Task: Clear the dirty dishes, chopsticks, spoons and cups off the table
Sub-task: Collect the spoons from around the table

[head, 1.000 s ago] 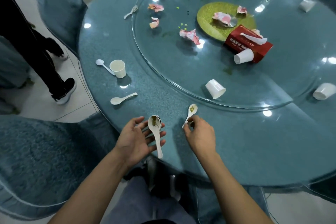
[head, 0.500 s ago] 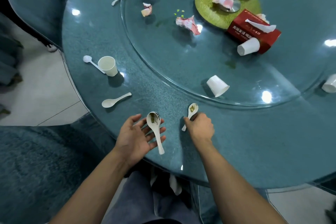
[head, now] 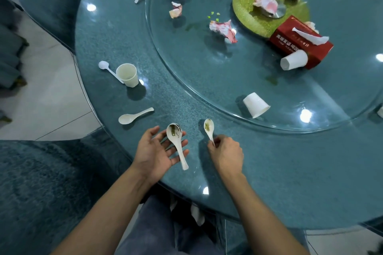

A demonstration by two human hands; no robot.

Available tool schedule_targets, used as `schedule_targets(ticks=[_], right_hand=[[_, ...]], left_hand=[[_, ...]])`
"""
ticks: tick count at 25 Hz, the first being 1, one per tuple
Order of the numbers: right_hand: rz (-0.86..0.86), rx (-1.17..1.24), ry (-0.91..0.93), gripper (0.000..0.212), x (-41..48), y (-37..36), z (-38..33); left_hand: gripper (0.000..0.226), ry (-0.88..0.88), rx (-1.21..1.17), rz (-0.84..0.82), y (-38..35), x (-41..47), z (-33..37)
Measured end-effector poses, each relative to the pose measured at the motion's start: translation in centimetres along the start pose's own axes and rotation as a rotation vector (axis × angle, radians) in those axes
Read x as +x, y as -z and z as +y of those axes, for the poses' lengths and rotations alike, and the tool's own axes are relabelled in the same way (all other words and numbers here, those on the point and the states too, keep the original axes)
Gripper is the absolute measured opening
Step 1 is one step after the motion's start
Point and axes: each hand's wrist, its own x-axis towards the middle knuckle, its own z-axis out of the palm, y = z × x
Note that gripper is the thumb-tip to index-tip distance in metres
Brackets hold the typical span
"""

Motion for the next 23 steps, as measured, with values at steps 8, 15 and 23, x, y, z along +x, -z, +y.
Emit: schedule_targets(ticks=[8,15,23], right_hand=[[0.221,0.143,0.482,0.022,-4.3,1.8,-6.6],[0.252,-0.049,0.636,0.019,-5.6,-0.9,-8.9],[0.154,-0.083,0.711,0.026,-6.2,-2.9,-10.6]], left_hand=[[0.043,-0.103,-0.096,0.002,0.6,0.8,1.9],[0.044,-0.145,-0.122,-0.003,2.0,0.1,2.8],[0.045,-0.161,-0.204,0.025,4.9,-0.9,3.8]])
